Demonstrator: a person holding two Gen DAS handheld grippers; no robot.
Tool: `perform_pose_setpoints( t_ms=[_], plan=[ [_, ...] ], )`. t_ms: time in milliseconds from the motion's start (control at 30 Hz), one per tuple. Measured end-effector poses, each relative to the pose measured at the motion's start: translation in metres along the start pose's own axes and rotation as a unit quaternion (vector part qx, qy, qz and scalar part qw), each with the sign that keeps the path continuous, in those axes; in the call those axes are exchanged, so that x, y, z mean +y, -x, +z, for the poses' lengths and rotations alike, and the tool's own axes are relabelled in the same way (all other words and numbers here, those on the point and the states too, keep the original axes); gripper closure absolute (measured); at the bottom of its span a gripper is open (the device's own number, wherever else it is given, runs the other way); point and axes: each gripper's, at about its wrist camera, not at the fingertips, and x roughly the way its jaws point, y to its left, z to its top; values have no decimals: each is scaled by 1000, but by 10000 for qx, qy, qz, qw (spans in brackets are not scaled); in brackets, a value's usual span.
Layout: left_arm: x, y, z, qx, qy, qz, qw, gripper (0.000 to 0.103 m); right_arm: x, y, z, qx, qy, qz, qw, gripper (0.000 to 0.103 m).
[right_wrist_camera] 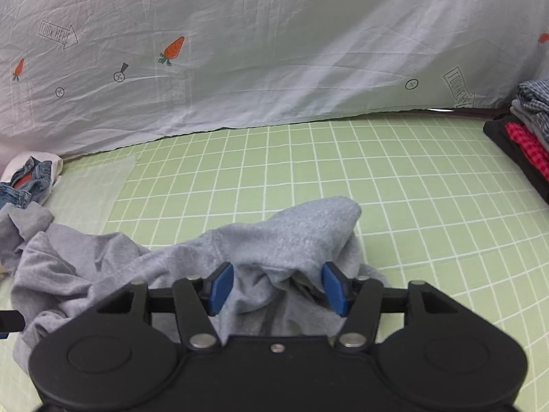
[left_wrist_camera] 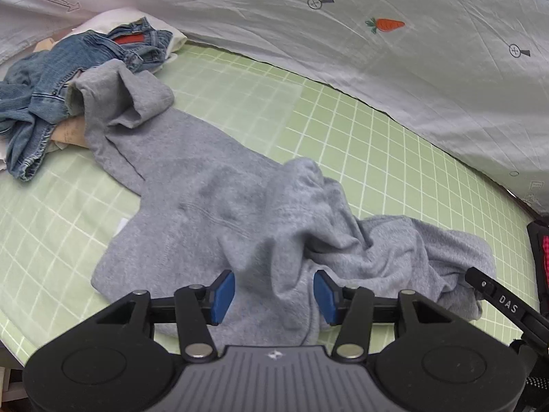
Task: Fold clothes
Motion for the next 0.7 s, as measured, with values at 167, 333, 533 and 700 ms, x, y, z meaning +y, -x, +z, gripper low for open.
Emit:
perform_pose_setpoints(
  t_ms=[167,333,533,700],
  plan=[
    [33,-13,3,171,225,260,9993,51,23,-5,-14,298,-407,318,9982,22],
    [55,-32,0,435,405,380,9975,51,37,-28,-28,756,-800,545,9924,18],
    [66,-51,7,581,381,439,9966,51,36,-72,-29,1142,-1082,367,9869,31],
    [72,-64,13,705,548,500,9947,51,34,-104,-4,969,-583,-204,9934,73]
  ],
)
